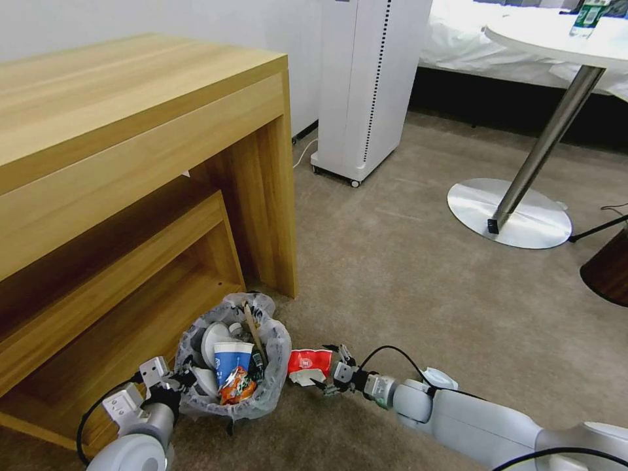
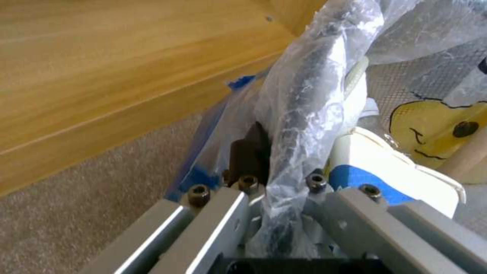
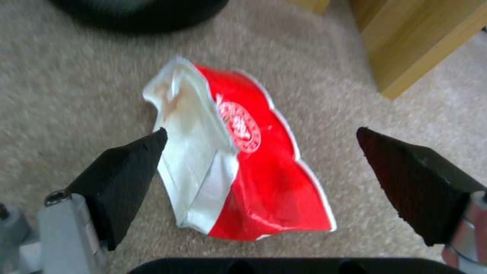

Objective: Pick up the trash bin and place the garbage on the floor into it.

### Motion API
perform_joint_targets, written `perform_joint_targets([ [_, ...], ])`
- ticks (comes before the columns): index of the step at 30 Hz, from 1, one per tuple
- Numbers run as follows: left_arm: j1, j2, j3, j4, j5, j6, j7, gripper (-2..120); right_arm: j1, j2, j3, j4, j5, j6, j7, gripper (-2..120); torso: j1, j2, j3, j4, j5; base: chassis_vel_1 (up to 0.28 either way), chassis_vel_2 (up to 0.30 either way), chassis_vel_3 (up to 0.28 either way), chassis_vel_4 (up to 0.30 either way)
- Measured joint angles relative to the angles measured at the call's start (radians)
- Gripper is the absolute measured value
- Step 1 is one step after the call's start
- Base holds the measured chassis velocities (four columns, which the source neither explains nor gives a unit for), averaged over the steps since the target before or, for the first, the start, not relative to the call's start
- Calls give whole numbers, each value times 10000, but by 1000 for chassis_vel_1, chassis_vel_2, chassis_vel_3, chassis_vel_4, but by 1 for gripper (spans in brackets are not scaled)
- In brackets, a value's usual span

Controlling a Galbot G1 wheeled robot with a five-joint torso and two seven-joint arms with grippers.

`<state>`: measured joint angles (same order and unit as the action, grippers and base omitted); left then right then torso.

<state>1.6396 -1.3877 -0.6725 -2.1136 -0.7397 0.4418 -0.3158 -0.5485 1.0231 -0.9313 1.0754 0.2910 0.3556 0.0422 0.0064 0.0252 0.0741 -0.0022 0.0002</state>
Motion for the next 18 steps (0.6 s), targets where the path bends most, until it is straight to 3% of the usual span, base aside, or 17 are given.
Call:
perform_joint_targets([
  [4, 30, -48, 11, -39, 6, -75, 41, 0, 113, 430, -165, -447, 36, 59, 1, 91, 0, 0, 1, 2, -1, 0, 0, 0, 0],
  [7, 10, -114, 45, -73, 10, -116, 70, 0, 196, 759, -381, -676, 102, 100, 21, 76, 0, 0, 0, 1, -1, 0, 0, 0, 0],
  [10, -1, -118, 49, -75, 8, -123, 75, 0, 200, 826, -405, -721, 116, 120, 33, 71, 0, 0, 1, 1, 0, 0, 0, 0, 0],
  [14, -33, -141, 71, -88, -9, -139, 76, 0, 204, 870, -470, -749, 217, 140, 50, 52, 0, 0, 0, 1, -1, 0, 0, 0, 0],
  [18, -37, -161, 98, -88, -9, -141, 77, 0, 183, 844, -477, -750, 255, 140, 60, 42, 0, 1, 0, 1, -3, 0, 0, 0, 0],
])
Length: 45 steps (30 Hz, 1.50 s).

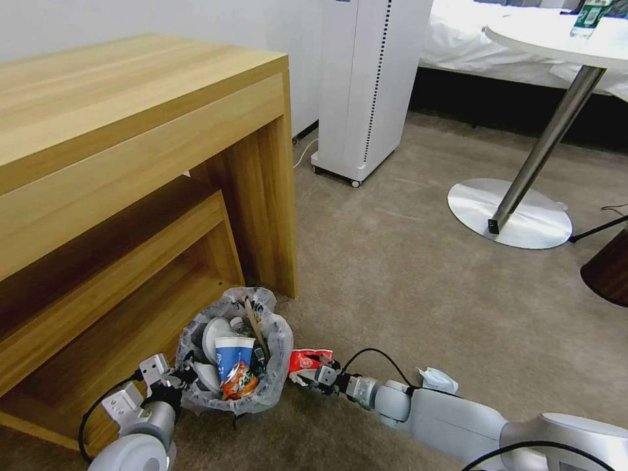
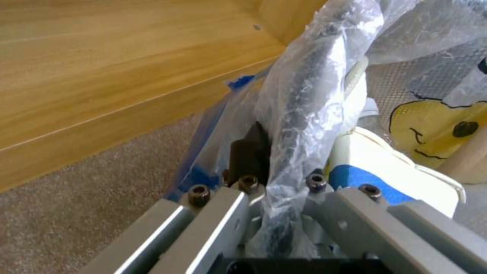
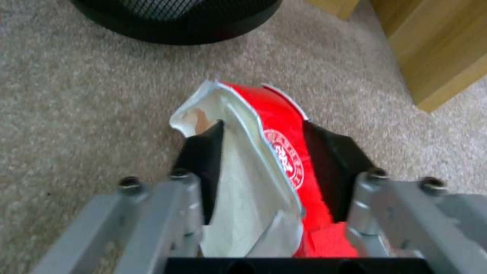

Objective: Pick up the trash bin and place the garbage on the floor into it.

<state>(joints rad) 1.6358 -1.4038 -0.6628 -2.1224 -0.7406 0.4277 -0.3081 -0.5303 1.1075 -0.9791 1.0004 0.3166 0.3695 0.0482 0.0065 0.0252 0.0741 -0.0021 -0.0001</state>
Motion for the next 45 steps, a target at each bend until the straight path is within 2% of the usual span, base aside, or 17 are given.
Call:
perform_joint_targets([
  [1, -1, -10, 8, 0, 0, -2, 1, 0, -12, -11, 0, 0, 16, -2, 3, 37, 0, -1, 0, 0, 2, 0, 0, 0, 0],
  [2, -1, -10, 8, 0, 0, -2, 1, 0, -12, -11, 0, 0, 16, -2, 3, 37, 0, -1, 0, 0, 2, 0, 0, 0, 0],
  [5, 35, -60, 41, -1, 39, -70, 20, 0, -86, -88, 23, 18, 71, -17, 18, 19, 0, -1, 0, -1, 2, 0, 0, 0, 0],
  [15, 97, -97, 60, -52, 107, -159, 67, 0, -181, -147, 138, -41, 153, -26, 73, 14, 0, -1, 0, 1, 3, 0, 0, 0, 0],
  [23, 14, -73, 54, 87, 117, -160, 73, 0, -414, -680, 963, 621, 736, -56, 257, 2, 0, 0, 0, 0, 2, 0, 0, 0, 0],
  [27, -46, 30, 52, 154, 81, -151, 57, 0, -775, -1578, 1861, 2164, 1066, -29, 290, 0, -1, 0, 0, 0, 4, 0, 0, 0, 0],
  [28, -46, 30, 52, 154, 81, -151, 57, 0, -775, -1578, 1861, 2164, 1066, -29, 290, 0, -1, 0, 0, 0, 4, 0, 0, 0, 0],
  [31, -68, 82, 44, 216, 71, -144, 45, 0, -1130, -2211, 2517, 3424, 1355, 225, 92, 0, 0, -1, 0, 0, 4, 0, 0, 0, 0],
  [32, -68, 82, 44, 216, 71, -144, 45, 0, -1130, -2211, 2517, 3424, 1355, 225, 92, 0, 0, -1, 0, 0, 4, 0, 0, 0, 0],
  [35, -125, 64, 146, 294, 91, -133, 43, 0, -1534, -3208, 3475, 5150, 1647, 1273, -971, 0, 0, 0, 0, -1, 1, 0, 0, 0, 0],
  [36, -125, 64, 146, 294, 91, -133, 43, 0, -1534, -3208, 3475, 5150, 1647, 1273, -971, 0, 0, 0, 0, -1, 1, 0, 0, 0, 0],
  [39, -170, 24, 207, 322, 138, -124, 43, 0, -1767, -4183, 4149, 7036, 1899, 1788, -1925, 0, 0, 0, 0, -1, 1, 0, 0, 0, 0],
  [40, -170, 24, 207, 322, 138, -124, 43, 0, -1767, -4183, 4149, 7036, 1899, 1788, -1925, 0, 0, 0, 0, -1, 1, 0, 0, 0, 0],
  [42, -177, -13, 249, 320, 163, -113, 43, 0, -1798, -4639, 4445, 8070, 1925, 1996, -2329, 0, -1, 0, -1, -1, 1, 0, 0, 0, 0],
  [45, -166, -56, 287, 275, 207, -102, 42, 0, -1552, -4816, 4326, 8768, 2048, 1921, -2415, 0, -1, 0, 0, -2, 1, 0, 0, 0, 0],
])
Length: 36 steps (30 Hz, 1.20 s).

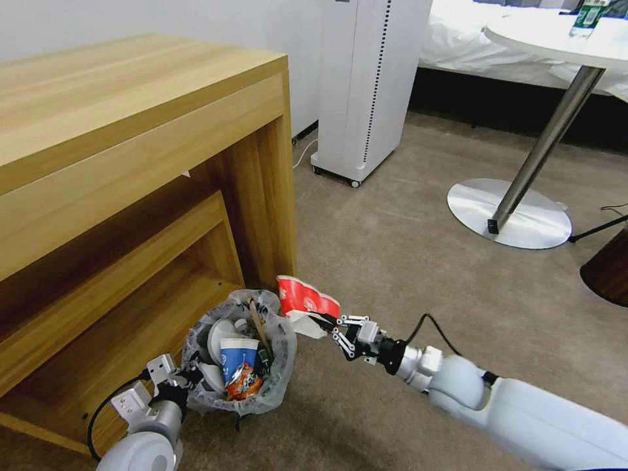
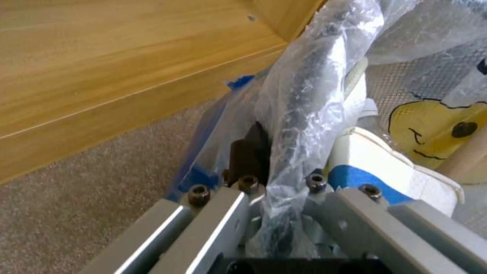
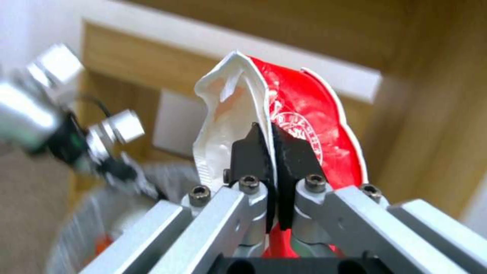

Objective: Pick up the trash bin and place the garbage on the floor into it.

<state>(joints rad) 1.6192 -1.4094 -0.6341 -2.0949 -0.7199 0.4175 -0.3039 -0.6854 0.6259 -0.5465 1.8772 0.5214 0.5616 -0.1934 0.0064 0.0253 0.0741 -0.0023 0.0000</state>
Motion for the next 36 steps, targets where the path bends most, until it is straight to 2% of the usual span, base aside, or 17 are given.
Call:
perform_joint_targets([
  [2, 9, -17, 9, -37, 14, 4, 0, 0, 169, 10, -190, 192, 82, -122, 1, 0, 0, 0, 0, 1, -1, 0, 0, 0, 0],
  [5, 75, -69, 8, -183, 34, 11, 0, 0, 905, 360, -1234, 568, 504, -778, 523, 0, 0, 0, -1, 2, 1, 0, 0, 0, 0],
  [6, 75, -69, 8, -183, 34, 11, 0, 0, 905, 360, -1234, 568, 504, -778, 523, 0, 0, 0, -1, 2, 1, 0, 0, 0, 0],
  [8, 162, -136, 4, -319, 71, 14, 0, 0, 1773, 1036, -2443, 295, 856, -1251, 1078, 0, 0, 0, 0, 0, 0, 0, 0, 0, 0],
  [9, 162, -136, 4, -319, 71, 14, 0, 0, 1773, 1036, -2443, 295, 856, -1251, 1078, 0, 0, 0, 0, 0, 0, 0, 0, 0, 0],
  [12, 213, -222, 6, -432, 115, 18, 11, 0, 2828, 1833, -3728, -206, 1297, -1534, 1350, 0, 0, -1, 2, 3, 0, 0, 0, 0, 0],
  [13, 213, -222, 6, -432, 115, 18, 11, 0, 2828, 1833, -3728, -206, 1297, -1534, 1350, 0, 0, -1, 2, 3, 0, 0, 0, 0, 0],
  [15, 254, -259, -25, -517, 126, 18, 15, 0, 3528, 2328, -4529, -522, 1678, -1678, 1555, 0, 0, 0, 1, 5, -3, 0, 0, 0, 0],
  [18, 301, -274, -94, -607, 125, 18, 20, 0, 3911, 2755, -5059, -812, 1911, -1784, 1770, 0, 0, -1, 2, 3, -1, 0, 0, 0, 0],
  [25, 363, -281, -176, -675, 114, -4, 22, 0, 3955, 2951, -5361, -1098, 2094, -1997, 2046, 0, 0, -1, 2, 2, -1, 0, 0, 0, 0],
  [36, 418, -267, -189, -682, 110, -53, 49, 0, 3318, 2993, -5333, -2011, 1533, -1963, 2079, 0, 0, -1, 0, 1, 1, 0, 0, 0, 0],
])
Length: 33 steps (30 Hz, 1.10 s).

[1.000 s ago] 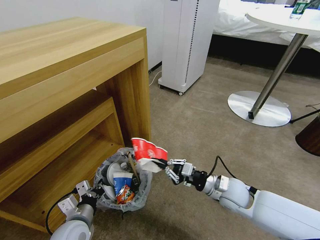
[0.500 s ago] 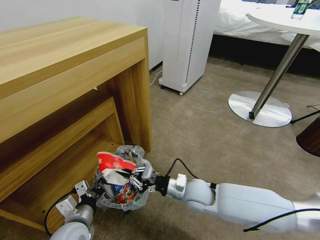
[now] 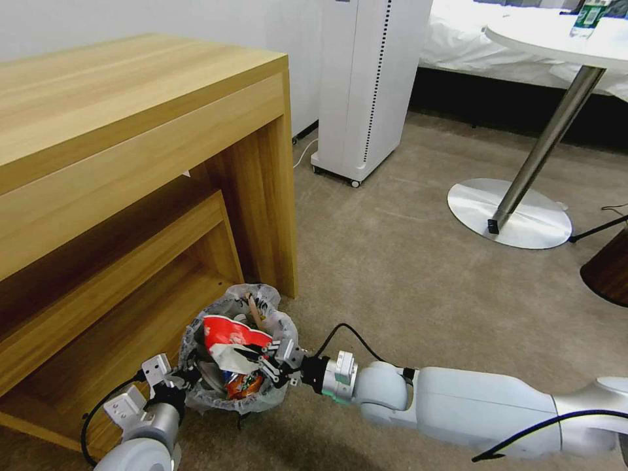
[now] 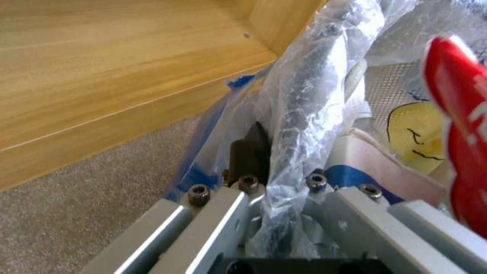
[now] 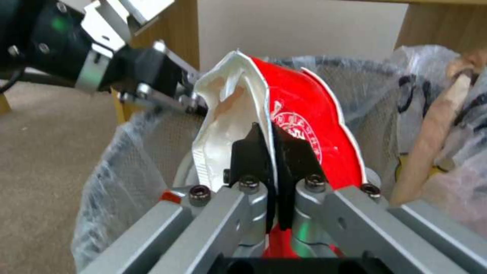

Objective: Pick up the trash bin and place the garbage on the floor into it.

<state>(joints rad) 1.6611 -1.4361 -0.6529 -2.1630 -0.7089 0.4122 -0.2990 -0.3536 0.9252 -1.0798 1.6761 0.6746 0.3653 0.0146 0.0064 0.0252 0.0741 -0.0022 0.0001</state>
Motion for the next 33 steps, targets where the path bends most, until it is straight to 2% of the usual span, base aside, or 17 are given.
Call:
perform_joint_targets([
  [4, 48, -10, 3, 27, 31, -46, 45, 0, -59, 46, 80, -90, -58, 1, 32, 13, 0, 0, 0, 0, 0, 0, 0, 0, 0],
  [5, 48, -10, 3, 27, 31, -46, 45, 0, -59, 46, 80, -90, -58, 1, 32, 13, 0, 0, 0, 0, 0, 0, 0, 0, 0],
  [8, 73, -8, 4, 45, 48, -64, 85, 0, -53, 58, 177, -21, -62, 0, 28, 25, 0, 0, 0, 1, -1, 0, 0, 0, 0],
  [9, 73, -8, 4, 45, 48, -64, 85, 0, -53, 58, 177, -21, -62, 0, 28, 25, 0, 0, 0, 1, -1, 0, 0, 0, 0],
  [10, 80, -9, 4, 46, 52, -70, 93, 0, -52, 58, 222, 2, -83, 0, 25, 34, 0, 0, 0, 1, 0, 0, 0, 0, 0],
  [12, 90, -9, 7, 46, 60, -77, 101, 0, -52, 40, 255, 42, -85, 1, 16, 37, 0, 0, 0, 1, 0, 0, 0, 0, 0],
  [14, 110, -4, 7, 38, 67, -80, 105, 0, -91, -39, 344, 185, -89, 14, 10, 49, 0, 0, 0, 1, 0, 0, 0, 0, 0],
  [16, 111, 1, 4, 28, 68, -80, 106, 0, -142, -76, 425, 257, -152, 38, 7, 52, 0, 0, 0, 1, 0, 0, 0, 0, 0],
  [18, 112, -2, 3, 16, 75, -80, 111, 0, -371, -160, 817, 495, -280, 149, -13, 64, 0, 0, 0, 1, 0, 0, 0, 0, 0],
  [19, 112, -2, 3, 16, 75, -80, 111, 0, -371, -160, 817, 495, -280, 149, -13, 64, 0, 0, 0, 1, 0, 0, 0, 0, 0],
  [21, 129, -8, 12, 16, 111, -81, 111, 0, -724, -258, 1544, 851, -286, 163, -13, 74, 0, 0, 0, 1, 1, 0, 0, 0, 0],
  [24, 152, 2, 4, 15, 121, -81, 112, 0, -1038, -411, 2361, 1296, -186, 100, 51, 80, 0, 0, -1, 2, 1, 0, 0, 0, 0],
  [26, 186, 34, -27, -30, 123, -81, 112, 0, -1578, -718, 3667, 1925, 172, -87, 281, 92, 0, 0, 0, 3, 1, 0, 0, 0, 0],
  [27, 186, 34, -27, -30, 123, -81, 112, 0, -1578, -718, 3667, 1925, 172, -87, 281, 92, 0, 0, 0, 3, 1, 0, 0, 0, 0],
  [30, 291, 92, -70, -70, 127, -81, 112, 0, -2468, -1465, 5457, 2766, 756, -400, 674, 100, 0, 1, -1, -1, 1, 0, 0, 0, 0],
  [31, 291, 92, -70, -70, 127, -81, 112, 0, -2468, -1465, 5457, 2766, 756, -400, 674, 100, 0, 1, -1, -1, 1, 0, 0, 0, 0],
  [33, 397, 148, -76, -89, 152, -88, 123, 0, -3252, -2191, 6603, 3433, 1396, -927, 1412, 100, 0, 0, 0, 0, 3, 0, 0, 0, 0],
])
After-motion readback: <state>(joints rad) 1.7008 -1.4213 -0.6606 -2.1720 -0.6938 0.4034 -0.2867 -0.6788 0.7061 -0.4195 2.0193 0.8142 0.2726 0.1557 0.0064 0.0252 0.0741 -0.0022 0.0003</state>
